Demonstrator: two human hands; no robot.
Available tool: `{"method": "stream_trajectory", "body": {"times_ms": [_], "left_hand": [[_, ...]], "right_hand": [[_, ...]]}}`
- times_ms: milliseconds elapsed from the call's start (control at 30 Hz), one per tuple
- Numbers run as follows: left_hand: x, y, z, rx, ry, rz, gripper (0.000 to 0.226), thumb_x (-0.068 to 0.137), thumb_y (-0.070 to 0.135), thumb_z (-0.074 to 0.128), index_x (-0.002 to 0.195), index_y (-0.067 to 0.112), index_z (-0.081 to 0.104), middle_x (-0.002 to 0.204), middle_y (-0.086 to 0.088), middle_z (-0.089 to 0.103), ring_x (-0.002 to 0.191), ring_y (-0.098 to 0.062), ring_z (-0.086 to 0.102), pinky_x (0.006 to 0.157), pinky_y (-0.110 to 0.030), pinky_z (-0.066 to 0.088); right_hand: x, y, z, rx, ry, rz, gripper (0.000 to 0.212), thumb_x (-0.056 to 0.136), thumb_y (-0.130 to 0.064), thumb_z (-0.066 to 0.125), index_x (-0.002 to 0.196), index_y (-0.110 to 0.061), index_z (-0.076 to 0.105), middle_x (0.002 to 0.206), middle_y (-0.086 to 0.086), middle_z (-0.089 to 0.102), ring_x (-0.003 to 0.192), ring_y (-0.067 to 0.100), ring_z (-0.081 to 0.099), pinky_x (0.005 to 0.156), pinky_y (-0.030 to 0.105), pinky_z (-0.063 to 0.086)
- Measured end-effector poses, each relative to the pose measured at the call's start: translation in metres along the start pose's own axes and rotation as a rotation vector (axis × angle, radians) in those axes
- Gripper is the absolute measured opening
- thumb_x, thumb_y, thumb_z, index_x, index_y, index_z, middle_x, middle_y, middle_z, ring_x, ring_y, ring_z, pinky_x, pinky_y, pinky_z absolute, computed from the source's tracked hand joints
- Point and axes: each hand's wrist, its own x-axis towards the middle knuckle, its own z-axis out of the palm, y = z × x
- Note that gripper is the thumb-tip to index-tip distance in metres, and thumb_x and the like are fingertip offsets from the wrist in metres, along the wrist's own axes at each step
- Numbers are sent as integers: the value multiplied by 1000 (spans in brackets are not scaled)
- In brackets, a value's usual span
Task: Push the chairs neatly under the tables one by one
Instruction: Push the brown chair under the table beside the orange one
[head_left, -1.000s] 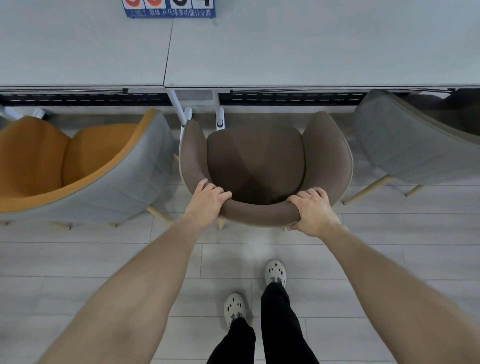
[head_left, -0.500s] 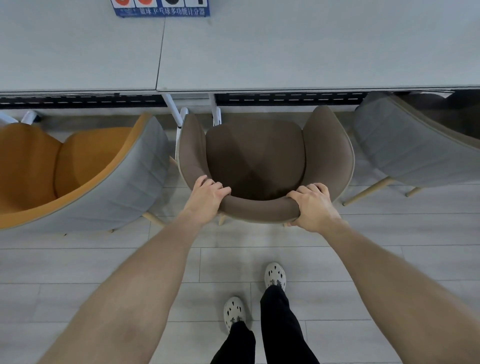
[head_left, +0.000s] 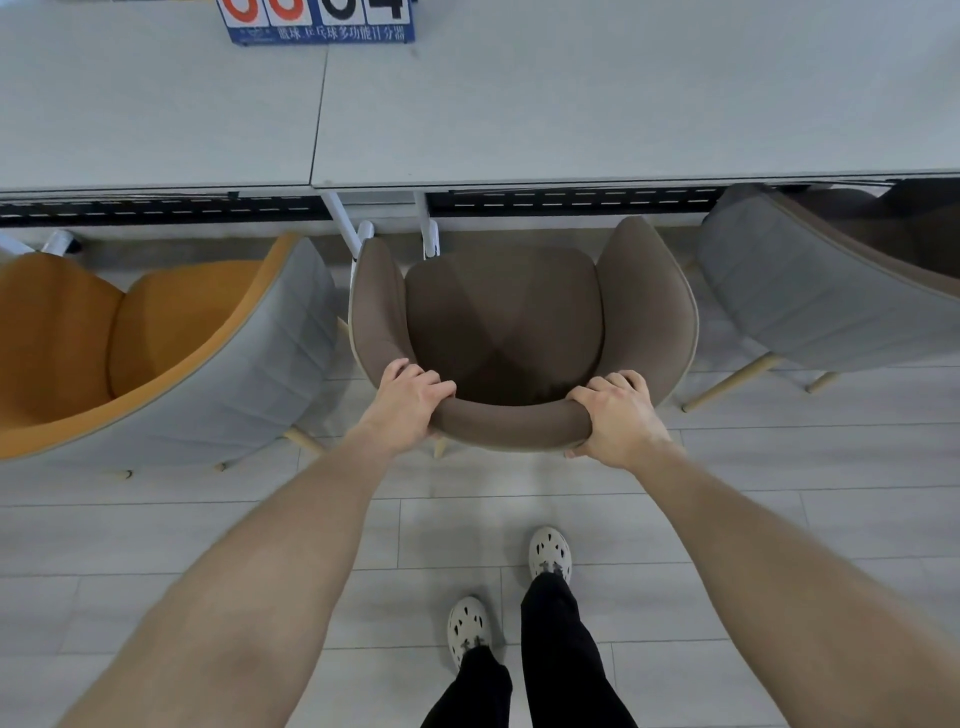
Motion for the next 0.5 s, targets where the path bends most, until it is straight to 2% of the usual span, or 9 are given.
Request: {"method": "stream_trajectory", "body": {"times_ms": [233, 500], "left_hand": [[2, -4, -4, -4, -33, 11, 48, 83, 19, 82, 127, 31, 66, 122, 4, 66, 125, -25, 57, 127, -45, 16], [8, -8, 1, 11, -20, 20, 51, 78, 21, 86, 124, 33, 66, 118, 6, 66, 121, -26, 58, 125, -46, 20]], "right_hand": [[-5, -9, 5, 13, 15, 41, 75, 72, -77, 83, 134, -38, 66, 121, -10, 69, 125, 20, 56, 126, 43, 21], [-3, -5, 3, 33, 7, 40, 77, 70, -79, 82, 135, -41, 64, 121, -11, 65, 126, 21, 54, 124, 43, 18]]}}
